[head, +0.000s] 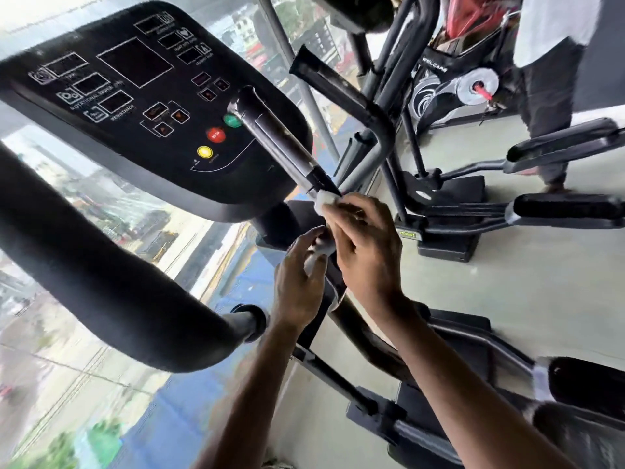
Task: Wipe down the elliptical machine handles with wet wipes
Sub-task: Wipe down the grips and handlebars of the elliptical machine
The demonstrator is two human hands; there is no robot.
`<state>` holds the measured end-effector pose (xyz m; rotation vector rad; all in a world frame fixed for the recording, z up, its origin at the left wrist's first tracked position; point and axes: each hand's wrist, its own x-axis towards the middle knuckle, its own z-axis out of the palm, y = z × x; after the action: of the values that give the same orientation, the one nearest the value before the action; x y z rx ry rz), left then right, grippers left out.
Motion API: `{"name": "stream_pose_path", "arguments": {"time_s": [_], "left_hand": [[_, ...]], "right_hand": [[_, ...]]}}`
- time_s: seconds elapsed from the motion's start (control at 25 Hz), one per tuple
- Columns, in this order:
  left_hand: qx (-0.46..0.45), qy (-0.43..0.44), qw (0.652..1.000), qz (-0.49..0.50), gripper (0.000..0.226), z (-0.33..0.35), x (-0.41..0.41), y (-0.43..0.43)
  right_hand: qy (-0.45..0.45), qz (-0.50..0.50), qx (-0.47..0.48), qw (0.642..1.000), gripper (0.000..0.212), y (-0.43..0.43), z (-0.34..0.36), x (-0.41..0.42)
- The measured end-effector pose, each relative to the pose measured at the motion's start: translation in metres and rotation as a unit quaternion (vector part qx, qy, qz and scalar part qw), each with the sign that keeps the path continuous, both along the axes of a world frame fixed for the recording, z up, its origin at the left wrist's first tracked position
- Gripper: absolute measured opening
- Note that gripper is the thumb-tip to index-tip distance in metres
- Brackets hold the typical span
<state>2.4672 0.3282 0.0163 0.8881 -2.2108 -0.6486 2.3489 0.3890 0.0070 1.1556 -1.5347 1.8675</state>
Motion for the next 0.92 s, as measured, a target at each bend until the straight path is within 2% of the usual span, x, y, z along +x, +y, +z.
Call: {"name": "stream_pose_path", "arguments": {"time_s": [0.12, 0.32, 0.44, 0.56, 0.68, 0.92], "left_hand": [[0.008, 0.006, 1.000, -0.014, 0.041, 0.001, 0.003, -0.004], [0.054, 0.031, 0.998, -0.024, 0.049, 0.002, 0.003, -0.004], [0.087, 0.045, 0.995, -0.029, 0.048, 0.005, 0.003, -0.004], [0.126, 0.063, 0.990, -0.030, 0.047, 0.007, 0.004, -0.004], [0.152, 0.080, 0.985, -0.023, 0.045, 0.008, 0.002, -0.006], [0.160, 0.103, 0.982, -0.019, 0.046, 0.014, -0.001, 0.001]], "right_hand": [[0.041, -0.016, 0.046, 0.998, 0.022, 0.012, -0.018, 0.001], [0.065, -0.080, 0.043, 0.994, 0.020, -0.006, 0.018, -0.001], [0.079, -0.067, 0.054, 0.993, 0.020, -0.002, 0.001, 0.001], [0.052, -0.065, 0.041, 0.996, 0.017, 0.004, -0.010, 0.005], [-0.012, -0.071, -0.017, 0.997, 0.013, -0.005, 0.007, 0.008], [-0.016, -0.038, -0.011, 0.999, 0.013, 0.001, -0.030, 0.022]]}}
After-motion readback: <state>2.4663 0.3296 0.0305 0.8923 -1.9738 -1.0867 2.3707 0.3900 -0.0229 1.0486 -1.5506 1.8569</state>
